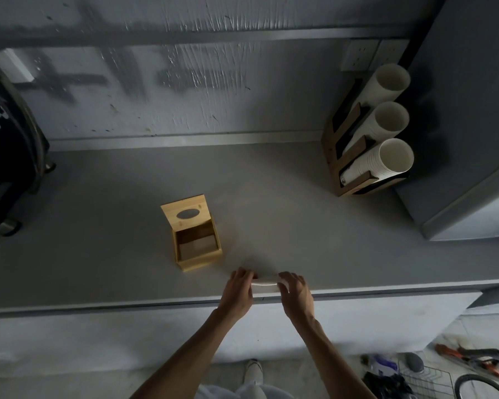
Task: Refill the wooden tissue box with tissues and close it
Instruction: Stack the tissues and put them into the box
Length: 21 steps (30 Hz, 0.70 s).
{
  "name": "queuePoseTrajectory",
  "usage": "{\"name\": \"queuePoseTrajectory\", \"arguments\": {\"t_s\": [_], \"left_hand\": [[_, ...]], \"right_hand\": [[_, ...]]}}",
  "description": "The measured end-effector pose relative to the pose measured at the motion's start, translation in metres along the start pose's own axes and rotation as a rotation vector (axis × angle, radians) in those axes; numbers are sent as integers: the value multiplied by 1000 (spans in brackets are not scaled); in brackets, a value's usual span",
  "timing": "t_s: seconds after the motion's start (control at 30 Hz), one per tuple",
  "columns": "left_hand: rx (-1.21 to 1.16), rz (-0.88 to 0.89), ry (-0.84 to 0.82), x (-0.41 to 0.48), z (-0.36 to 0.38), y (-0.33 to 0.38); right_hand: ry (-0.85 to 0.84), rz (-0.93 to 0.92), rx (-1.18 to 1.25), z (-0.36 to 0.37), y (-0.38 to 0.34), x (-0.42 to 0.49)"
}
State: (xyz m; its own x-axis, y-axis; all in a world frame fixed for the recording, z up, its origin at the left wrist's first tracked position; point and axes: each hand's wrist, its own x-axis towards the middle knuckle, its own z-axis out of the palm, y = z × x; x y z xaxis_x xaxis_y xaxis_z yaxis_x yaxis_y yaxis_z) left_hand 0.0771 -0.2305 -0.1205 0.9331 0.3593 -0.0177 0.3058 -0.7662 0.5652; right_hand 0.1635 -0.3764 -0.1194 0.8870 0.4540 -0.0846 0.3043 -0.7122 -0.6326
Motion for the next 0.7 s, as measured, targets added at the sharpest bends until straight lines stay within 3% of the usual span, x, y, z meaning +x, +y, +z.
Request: {"name": "queuePoseTrajectory", "arguments": {"t_s": [0.23,0.43,0.7], "left_hand": [[-134,-212,50,-1,-1,-7],[-172,-208,39,-4,6,-2],[-177,-209,14,-4,3,-3]], "right_hand": [[37,22,85,7,3,-3],[-8,6,143,21,-7,-12],[88,6,234,18,-5,-13]]}}
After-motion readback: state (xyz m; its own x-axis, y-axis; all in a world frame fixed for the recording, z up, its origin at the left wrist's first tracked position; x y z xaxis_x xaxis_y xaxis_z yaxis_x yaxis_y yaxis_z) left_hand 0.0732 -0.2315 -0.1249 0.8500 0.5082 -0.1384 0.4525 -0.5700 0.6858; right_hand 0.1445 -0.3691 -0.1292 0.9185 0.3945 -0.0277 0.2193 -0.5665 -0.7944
